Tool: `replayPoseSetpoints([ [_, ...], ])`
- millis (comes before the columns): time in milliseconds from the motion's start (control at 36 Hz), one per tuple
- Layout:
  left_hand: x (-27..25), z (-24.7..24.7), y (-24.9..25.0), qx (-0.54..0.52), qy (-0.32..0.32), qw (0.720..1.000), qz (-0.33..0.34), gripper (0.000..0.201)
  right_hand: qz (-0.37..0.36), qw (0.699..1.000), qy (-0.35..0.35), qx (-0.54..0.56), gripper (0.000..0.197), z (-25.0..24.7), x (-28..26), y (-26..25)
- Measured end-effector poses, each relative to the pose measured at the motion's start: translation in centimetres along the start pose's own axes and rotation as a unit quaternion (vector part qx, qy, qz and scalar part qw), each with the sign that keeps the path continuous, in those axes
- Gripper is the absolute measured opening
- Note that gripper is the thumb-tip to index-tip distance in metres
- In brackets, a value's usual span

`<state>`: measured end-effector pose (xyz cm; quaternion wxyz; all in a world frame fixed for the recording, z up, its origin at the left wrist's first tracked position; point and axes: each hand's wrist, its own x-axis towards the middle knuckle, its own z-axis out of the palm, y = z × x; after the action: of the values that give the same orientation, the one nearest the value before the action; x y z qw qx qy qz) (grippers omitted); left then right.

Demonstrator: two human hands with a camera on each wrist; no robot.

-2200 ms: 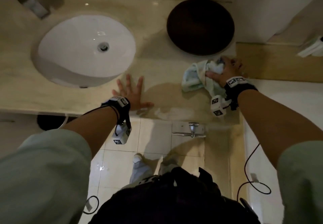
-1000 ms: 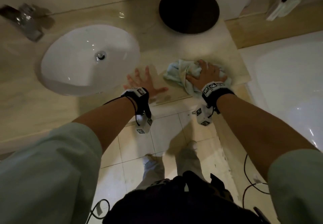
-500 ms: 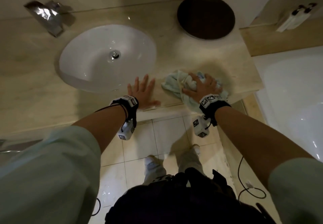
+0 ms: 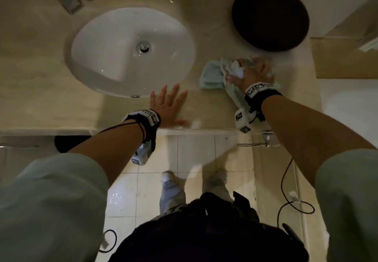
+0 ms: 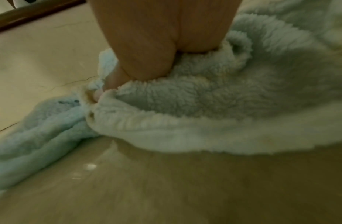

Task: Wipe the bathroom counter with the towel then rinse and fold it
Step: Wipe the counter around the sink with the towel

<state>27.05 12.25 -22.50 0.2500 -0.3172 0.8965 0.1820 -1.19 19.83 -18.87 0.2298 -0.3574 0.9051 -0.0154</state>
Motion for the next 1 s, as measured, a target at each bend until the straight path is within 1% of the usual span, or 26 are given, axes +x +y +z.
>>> replayPoseSetpoints([
  [83, 0.3, 0.4, -0.2, 0.002, 0.01, 1.0, -0.011, 0.105, 0.01, 1.0, 0.002, -0.001, 0.077, -0.4, 0.8, -0.5],
  [167, 0.2, 0.4, 0.0, 0.004, 0.016, 1.0, -0.011, 0.105, 0.001, 1.0, 0.007, 0.004, 0.077, -0.5, 1.0, -0.6],
  [306, -0.2, 0.2, 0.1, 0.008, 0.031, 0.999, -0.016, 0.105, -0.003, 0.999, 0.039, 0.003, 0.074, 0.0, -0.6, -0.9],
  [444, -0.5, -0.1, 0.3, -0.002, 0.021, 1.0, -0.013, 0.11, -0.012, 1.0, 0.015, -0.022, 0.077, 1.6, -4.3, -2.0],
  [556, -0.8, -0.2, 0.5, -0.007, 0.031, 0.999, -0.022, 0.117, -0.034, 0.999, 0.034, -0.016, 0.071, 4.0, -8.2, -3.2],
  [694, -1.1, -0.2, 0.7, -0.02, 0.041, 0.998, -0.036, 0.124, -0.034, 0.999, 0.018, -0.01, 0.063, 6.6, -11.2, -4.8],
  [833, -1.0, -0.3, 0.6, -0.025, 0.037, 0.998, -0.037, 0.125, -0.024, 1.0, 0.014, 0.004, 0.06, 6.6, -10.9, -5.1],
  [1000, -1.0, -0.2, 0.6, -0.024, 0.036, 0.998, -0.038, 0.124, -0.054, 0.998, 0.026, 0.01, 0.059, 6.8, -9.7, -4.7],
])
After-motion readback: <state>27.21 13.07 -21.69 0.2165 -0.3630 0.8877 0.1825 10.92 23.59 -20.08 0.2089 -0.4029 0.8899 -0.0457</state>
